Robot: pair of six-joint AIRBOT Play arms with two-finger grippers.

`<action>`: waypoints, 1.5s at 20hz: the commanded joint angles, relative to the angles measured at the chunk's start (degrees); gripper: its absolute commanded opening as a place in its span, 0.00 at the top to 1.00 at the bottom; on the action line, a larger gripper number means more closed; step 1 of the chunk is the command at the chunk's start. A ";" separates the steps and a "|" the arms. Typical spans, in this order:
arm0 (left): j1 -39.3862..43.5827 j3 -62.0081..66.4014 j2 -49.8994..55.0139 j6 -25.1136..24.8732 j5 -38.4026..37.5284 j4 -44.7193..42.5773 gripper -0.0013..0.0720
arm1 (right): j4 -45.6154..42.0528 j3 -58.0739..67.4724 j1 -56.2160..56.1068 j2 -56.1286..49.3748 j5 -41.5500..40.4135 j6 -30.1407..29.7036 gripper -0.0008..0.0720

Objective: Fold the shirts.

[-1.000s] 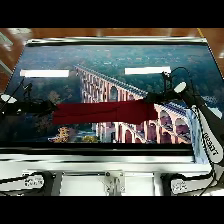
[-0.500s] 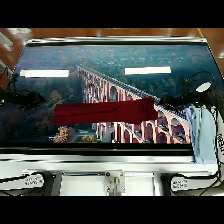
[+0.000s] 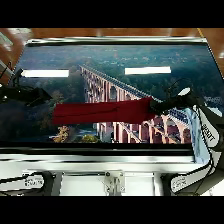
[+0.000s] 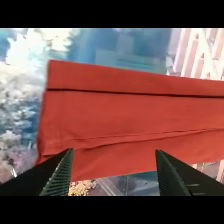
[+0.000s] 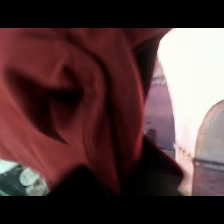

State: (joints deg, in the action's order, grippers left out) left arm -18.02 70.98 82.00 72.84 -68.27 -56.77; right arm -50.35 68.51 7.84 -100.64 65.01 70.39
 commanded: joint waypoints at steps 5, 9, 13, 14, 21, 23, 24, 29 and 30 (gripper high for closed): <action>6.23 0.09 0.17 -0.35 -0.76 6.71 0.88 | 1.27 0.11 -0.42 5.64 2.73 0.83 0.89; 16.39 0.09 2.01 -1.86 1.77 11.93 0.92 | 1.11 0.11 -0.44 18.03 9.77 5.49 0.89; 31.30 0.11 7.67 -1.66 9.94 18.78 0.92 | -1.68 0.11 -0.44 31.39 16.04 10.67 0.89; 34.71 0.11 9.05 -1.66 11.43 20.98 0.92 | -2.56 0.11 -0.44 34.49 17.03 12.20 0.89; 55.39 0.11 16.33 -1.60 24.33 34.67 0.92 | -2.86 0.11 -0.44 48.15 22.14 17.49 0.89; 59.30 0.11 18.80 -1.64 28.30 42.07 0.92 | -2.84 0.11 -0.44 50.07 24.28 18.08 0.89; 60.74 0.13 19.85 -1.66 30.82 46.10 0.92 | -2.84 0.11 -0.44 50.73 25.20 18.69 0.89; 59.28 2.73 21.46 -3.50 30.82 53.81 0.92 | -3.02 0.09 -0.44 51.78 24.90 19.43 0.89; 57.57 3.02 20.63 -5.79 28.48 53.81 0.93 | -3.04 0.04 -0.46 51.30 23.91 19.43 0.89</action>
State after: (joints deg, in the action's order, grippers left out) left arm 41.08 72.77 102.56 70.28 -37.04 -7.16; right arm -53.19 68.55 7.40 -49.56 89.86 89.30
